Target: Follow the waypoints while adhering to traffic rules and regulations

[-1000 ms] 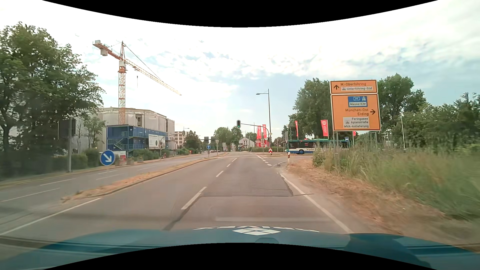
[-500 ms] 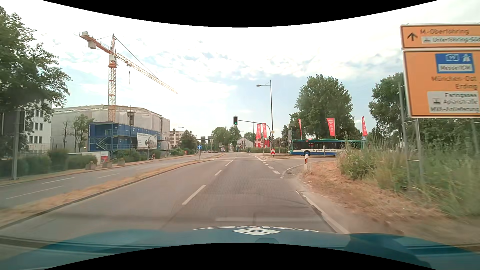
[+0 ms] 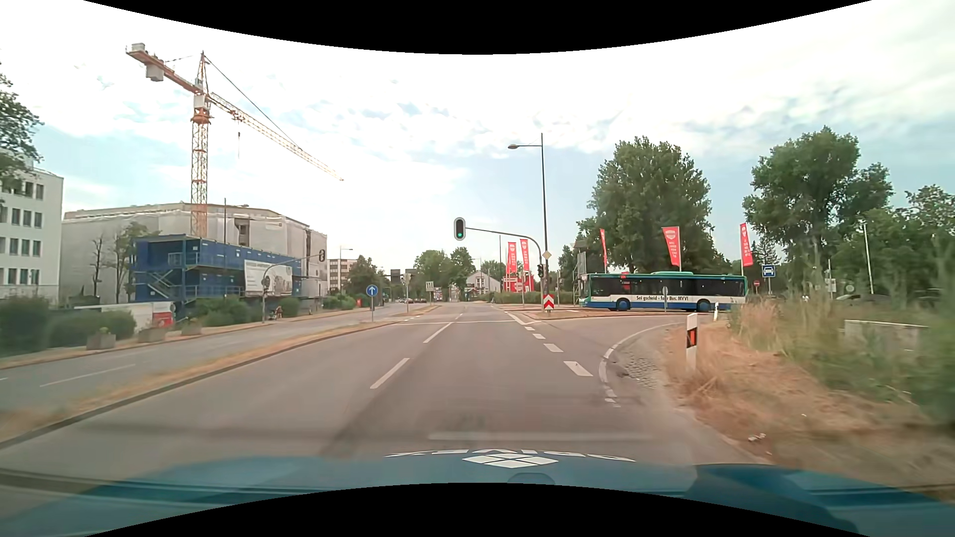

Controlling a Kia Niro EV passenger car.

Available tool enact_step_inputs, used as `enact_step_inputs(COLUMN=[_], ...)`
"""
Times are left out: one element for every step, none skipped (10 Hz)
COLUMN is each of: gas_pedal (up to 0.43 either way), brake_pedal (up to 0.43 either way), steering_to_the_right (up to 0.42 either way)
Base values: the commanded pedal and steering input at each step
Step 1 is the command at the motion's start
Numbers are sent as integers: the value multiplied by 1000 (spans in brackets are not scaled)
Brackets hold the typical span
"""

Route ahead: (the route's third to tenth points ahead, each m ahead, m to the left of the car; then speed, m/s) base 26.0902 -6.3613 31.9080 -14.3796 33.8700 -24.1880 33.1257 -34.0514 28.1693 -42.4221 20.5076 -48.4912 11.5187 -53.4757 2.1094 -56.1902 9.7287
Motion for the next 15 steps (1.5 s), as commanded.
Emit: enact_step_inputs(gas_pedal=[79, 79, 79, 79, 79, 79, 87, 98, 98, 98, 98, 98, 98, 98, 98], brake_pedal=[0, 0, 0, 0, 0, 0, 0, 0, 0, 0, 0, 0, 0, 0, 0], steering_to_the_right=[30, 50, 63, 70, 78, 86, 95, 113, 124, 134, 144, 153, 159, 167, 172])
